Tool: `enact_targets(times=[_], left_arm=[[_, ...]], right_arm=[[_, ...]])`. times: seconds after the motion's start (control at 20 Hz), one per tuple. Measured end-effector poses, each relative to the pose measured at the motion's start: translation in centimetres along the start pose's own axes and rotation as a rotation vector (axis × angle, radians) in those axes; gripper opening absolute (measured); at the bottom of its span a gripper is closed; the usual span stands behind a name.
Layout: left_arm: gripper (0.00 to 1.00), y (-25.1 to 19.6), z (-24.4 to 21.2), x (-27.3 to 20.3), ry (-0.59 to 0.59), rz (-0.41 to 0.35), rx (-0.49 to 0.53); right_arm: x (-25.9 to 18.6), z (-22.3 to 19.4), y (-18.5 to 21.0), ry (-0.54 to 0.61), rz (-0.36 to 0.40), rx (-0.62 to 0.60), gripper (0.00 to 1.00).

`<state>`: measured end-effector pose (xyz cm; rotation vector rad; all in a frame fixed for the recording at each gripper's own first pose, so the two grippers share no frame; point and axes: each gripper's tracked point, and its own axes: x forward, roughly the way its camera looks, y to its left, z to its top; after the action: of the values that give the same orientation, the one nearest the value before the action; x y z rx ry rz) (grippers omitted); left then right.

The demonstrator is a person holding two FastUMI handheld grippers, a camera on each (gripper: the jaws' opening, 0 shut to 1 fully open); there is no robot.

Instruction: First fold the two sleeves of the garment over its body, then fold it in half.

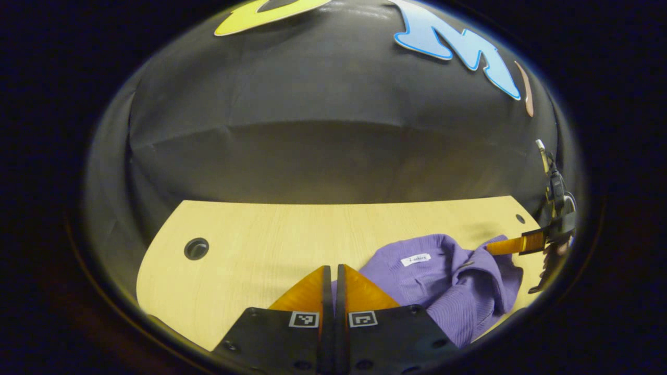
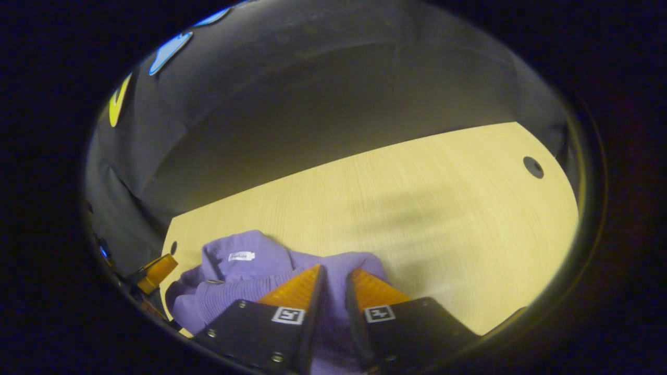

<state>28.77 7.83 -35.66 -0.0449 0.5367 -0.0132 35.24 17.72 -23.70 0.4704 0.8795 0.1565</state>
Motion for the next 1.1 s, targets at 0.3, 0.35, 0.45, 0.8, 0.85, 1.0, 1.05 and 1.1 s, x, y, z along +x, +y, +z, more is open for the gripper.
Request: enact_targets(times=[0.3,0.35,0.45,0.8,0.85,1.0,1.05,1.1], left_arm=[[0.36,-1.2,0.6,-2.4,0.012,0.002,0.011],[0.43,-1.7,0.9,-3.1,0.005,-0.003,0.009],[0.50,-2.2,1.9,-4.3,-0.017,-0.007,0.015],[0.52,-6.1,3.5,-11.5,-0.087,-0.073,0.033],[0.51,-6.8,3.8,-12.9,-0.103,-0.081,0.046],[0.53,-8.8,4.6,-17.9,-0.154,-0.101,0.071],[0.51,-9.3,4.8,-19.2,-0.172,-0.107,0.068],[0.50,-9.8,5.1,-20.8,-0.187,-0.114,0.063]], right_arm=[[-4.0,1.4,0.9,-0.087,-0.048,-0.171,0.74],[-4.8,1.8,1.3,-0.108,-0.052,-0.187,0.77],[-6.4,2.5,1.8,-0.137,-0.043,-0.194,0.77],[-13.6,2.8,4.6,-0.221,0.013,-0.195,0.77],[-15.1,2.5,5.0,-0.229,0.025,-0.200,0.77],[-19.2,1.3,5.9,-0.266,0.040,-0.215,0.77],[-20.4,1.0,6.1,-0.278,0.044,-0.219,0.74],[-21.8,0.7,6.4,-0.290,0.048,-0.223,0.77]])
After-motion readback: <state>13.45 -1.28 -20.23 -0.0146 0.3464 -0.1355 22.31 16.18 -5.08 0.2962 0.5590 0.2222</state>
